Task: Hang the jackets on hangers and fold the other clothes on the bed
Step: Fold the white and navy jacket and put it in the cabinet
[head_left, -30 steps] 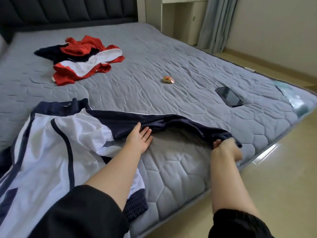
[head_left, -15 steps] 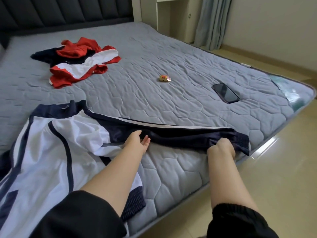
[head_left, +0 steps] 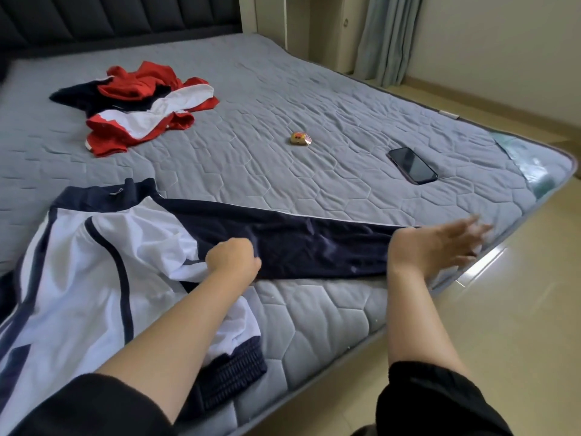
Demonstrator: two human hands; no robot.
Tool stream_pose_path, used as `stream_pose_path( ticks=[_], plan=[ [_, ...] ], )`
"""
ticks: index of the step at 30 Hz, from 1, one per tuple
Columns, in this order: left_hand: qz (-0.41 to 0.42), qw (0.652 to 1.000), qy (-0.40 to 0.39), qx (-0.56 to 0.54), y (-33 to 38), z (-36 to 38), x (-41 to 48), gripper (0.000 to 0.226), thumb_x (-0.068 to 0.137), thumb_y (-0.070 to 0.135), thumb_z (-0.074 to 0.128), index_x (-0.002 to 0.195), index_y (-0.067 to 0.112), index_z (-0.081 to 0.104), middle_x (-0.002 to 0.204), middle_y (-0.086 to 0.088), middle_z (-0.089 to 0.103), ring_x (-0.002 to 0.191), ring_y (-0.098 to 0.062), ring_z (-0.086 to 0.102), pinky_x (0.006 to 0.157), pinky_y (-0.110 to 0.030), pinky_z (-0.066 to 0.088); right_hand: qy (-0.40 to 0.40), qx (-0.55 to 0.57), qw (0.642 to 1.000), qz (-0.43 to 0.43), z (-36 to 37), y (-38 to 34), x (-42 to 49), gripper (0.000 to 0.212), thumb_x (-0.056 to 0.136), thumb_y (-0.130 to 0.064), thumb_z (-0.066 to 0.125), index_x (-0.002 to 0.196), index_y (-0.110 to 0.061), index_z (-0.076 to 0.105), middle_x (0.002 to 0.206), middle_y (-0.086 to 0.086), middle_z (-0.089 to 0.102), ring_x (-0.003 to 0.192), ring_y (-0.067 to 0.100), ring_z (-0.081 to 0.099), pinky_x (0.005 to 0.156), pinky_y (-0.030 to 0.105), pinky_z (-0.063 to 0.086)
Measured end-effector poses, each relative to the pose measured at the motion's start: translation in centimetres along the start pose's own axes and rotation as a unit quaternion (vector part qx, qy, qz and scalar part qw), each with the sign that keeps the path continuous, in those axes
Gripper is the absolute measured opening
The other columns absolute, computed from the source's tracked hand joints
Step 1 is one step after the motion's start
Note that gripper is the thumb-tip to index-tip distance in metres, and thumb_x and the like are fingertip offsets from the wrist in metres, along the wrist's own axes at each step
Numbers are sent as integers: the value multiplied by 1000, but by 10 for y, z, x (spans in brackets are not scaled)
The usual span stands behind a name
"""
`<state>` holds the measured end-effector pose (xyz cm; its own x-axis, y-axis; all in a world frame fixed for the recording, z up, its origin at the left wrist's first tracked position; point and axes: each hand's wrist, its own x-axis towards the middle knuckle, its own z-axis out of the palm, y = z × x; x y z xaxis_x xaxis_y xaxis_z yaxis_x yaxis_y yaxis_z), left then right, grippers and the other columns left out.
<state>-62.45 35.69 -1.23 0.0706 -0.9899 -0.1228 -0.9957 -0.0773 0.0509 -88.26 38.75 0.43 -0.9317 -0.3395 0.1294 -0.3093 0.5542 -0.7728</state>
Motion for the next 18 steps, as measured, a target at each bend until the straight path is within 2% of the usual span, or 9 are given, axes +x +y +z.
stream_pose_path(
  ticks=[2,3,5,7,8,11,14,16,18],
  plan=[
    [79,992,101,-11,4,3,5,25,95,37,45,103,16,57,107,-4,60,99,-23,55,74,-32,42,-31,-49,993,-107,4,-12,-15,79,75,2,45,149,-4,17,158,22,-2,147,33,-1,114,54,5],
    [110,988,107,-7,4,12,11,34,96,38,42,122,18,52,124,-4,54,114,-24,49,85,-34,42,-76,-57,979,-183,11,-20,-26,73,76,-1,45,146,-3,23,157,22,6,147,33,4,114,53,9],
    [128,991,19,17,2,31,14,54,99,40,35,148,22,24,153,-4,27,141,-25,22,110,-42,26,-245,-86,916,-305,33,-22,-51,59,85,-16,39,144,-7,32,156,19,18,145,30,13,113,50,14],
    [110,990,-81,35,0,49,11,56,102,40,27,153,23,9,160,-2,6,147,-24,3,117,-46,11,-396,-186,841,-319,56,-1,-66,56,96,-30,34,149,-16,24,160,8,11,147,25,5,114,53,6],
    [114,989,-89,42,1,54,8,56,102,38,25,153,23,7,161,-1,3,147,-24,0,118,-46,9,-413,-247,823,-301,63,10,-66,58,98,-34,32,152,-18,17,161,5,6,148,23,1,115,54,2],
    [155,985,-53,49,-1,51,1,53,103,34,27,152,22,14,160,0,9,147,-20,2,118,-43,7,-355,-329,840,-245,66,15,-60,65,96,-29,29,154,-16,1,161,5,-4,148,24,-8,114,56,-7],
    [189,977,11,97,-20,38,-3,44,101,28,32,143,19,37,150,2,34,147,-17,10,118,-43,8,-367,-323,826,-282,62,-9,-82,68,95,-23,30,154,-16,-2,161,9,-6,147,28,-11,113,58,-7],
    [197,976,61,64,-40,31,-11,38,94,19,36,126,13,57,130,-1,55,141,-22,31,114,-45,21,-411,-315,784,-343,65,-16,-111,64,96,-25,31,154,-16,3,161,10,-3,147,29,-9,115,57,-4],
    [198,975,105,-13,-65,23,-22,43,80,14,32,96,7,71,100,-7,68,113,-32,59,94,-41,45,-450,-314,740,-390,70,-15,-140,60,98,-29,32,152,-14,12,161,12,1,148,29,-5,116,55,0]
  ],
)
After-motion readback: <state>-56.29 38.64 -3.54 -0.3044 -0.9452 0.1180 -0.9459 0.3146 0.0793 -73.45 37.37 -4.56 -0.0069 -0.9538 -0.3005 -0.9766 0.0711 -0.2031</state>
